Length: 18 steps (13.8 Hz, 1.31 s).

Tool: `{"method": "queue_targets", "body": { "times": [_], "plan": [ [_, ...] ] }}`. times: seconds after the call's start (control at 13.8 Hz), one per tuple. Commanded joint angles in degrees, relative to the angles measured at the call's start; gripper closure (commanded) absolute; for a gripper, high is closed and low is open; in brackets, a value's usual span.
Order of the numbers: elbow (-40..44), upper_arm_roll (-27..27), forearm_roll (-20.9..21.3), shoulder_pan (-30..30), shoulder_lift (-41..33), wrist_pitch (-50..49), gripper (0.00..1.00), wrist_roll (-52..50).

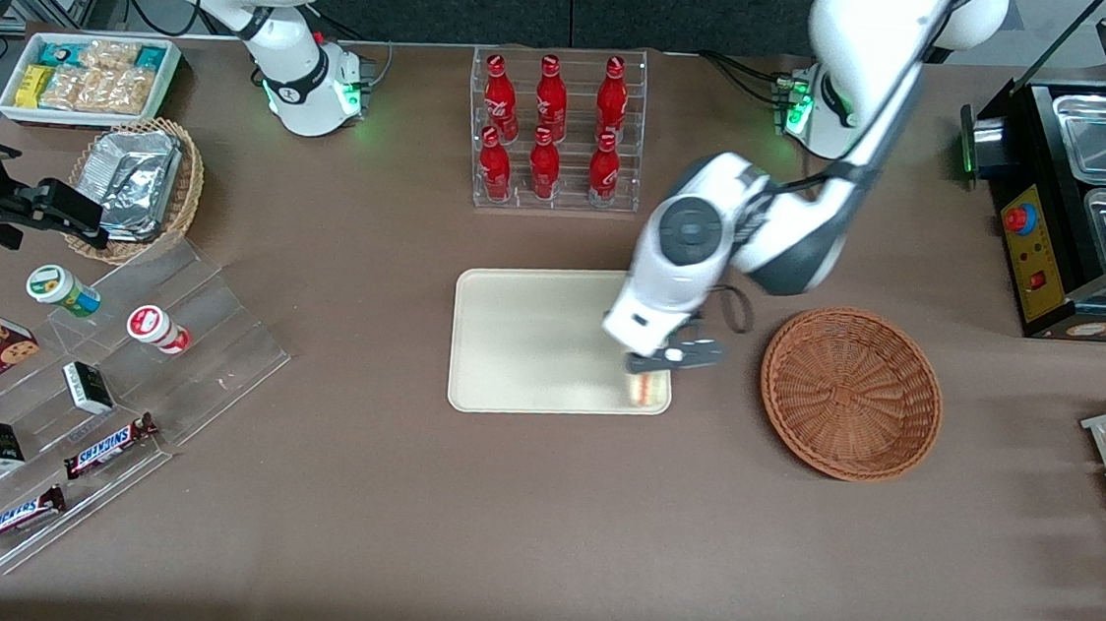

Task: Place sandwich from basket to tray
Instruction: 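Lift the sandwich out of the basket and carry it over the tray, then lower the sandwich upright onto the cream tray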

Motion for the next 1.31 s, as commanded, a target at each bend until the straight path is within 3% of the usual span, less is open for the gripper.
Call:
{"method": "queue_targets", "body": {
  "times": [0.0, 0.22, 0.44, 1.24],
  "plan": [
    [9.5, 0.8, 0.6, -4.5, 8.3, -1.6, 1.0, -2.6],
    [14.1, 1.0, 1.3, -7.3, 12.6, -1.8, 1.0, -5.3],
    [14.1, 0.9, 5.5, -8.3, 12.7, -1.9, 1.0, -5.0],
    [14.0, 0.9, 6.4, -10.6, 15.2, -1.9, 1.0, -2.5]
  ]
}}
